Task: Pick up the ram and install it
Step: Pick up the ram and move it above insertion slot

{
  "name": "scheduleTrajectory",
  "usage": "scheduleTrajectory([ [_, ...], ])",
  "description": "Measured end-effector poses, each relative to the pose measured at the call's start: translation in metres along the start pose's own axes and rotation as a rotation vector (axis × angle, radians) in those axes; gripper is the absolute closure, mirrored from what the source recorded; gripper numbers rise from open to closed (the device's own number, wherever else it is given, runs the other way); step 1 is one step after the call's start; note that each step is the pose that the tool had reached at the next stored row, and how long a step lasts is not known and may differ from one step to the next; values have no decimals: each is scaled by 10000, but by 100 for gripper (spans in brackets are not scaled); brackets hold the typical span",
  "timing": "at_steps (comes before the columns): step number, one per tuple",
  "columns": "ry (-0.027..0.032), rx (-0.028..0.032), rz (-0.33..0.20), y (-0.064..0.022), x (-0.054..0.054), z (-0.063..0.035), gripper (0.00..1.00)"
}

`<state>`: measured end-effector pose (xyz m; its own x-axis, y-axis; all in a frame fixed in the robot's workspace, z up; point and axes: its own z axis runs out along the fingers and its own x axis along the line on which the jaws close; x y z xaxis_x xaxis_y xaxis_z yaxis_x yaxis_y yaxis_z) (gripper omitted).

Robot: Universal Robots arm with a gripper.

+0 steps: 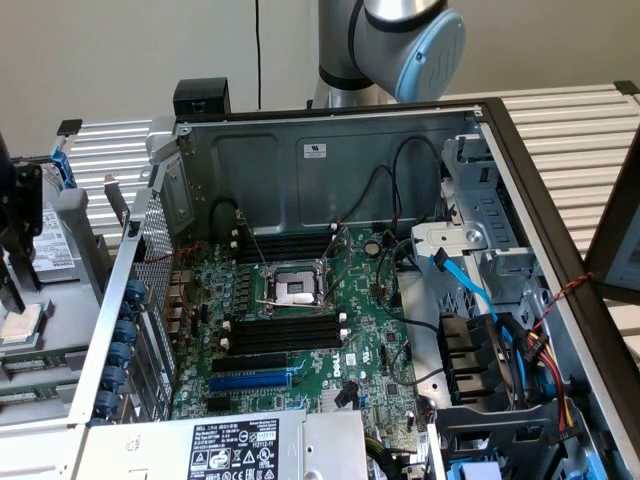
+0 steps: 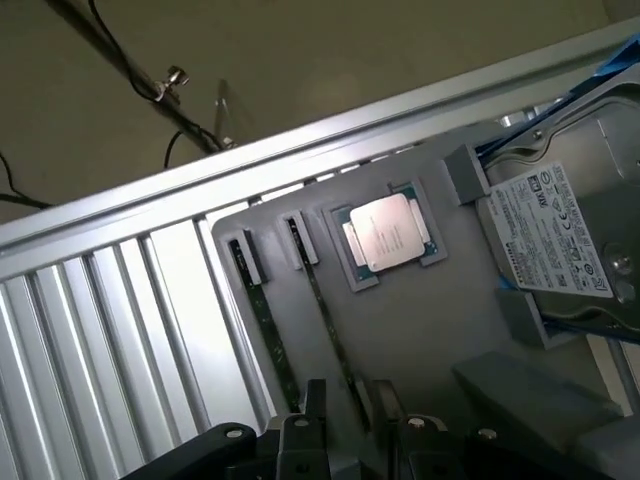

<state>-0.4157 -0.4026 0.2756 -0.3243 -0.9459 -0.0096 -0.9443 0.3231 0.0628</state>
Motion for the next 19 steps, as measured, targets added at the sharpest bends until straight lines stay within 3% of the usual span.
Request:
scheduleTrajectory([
  [7,59,-45,-746,-10,14,85,67],
  [15,106,-135,-1088,-12,44,140,67],
  [19,117,-150,-1167,-12,74,156,67],
])
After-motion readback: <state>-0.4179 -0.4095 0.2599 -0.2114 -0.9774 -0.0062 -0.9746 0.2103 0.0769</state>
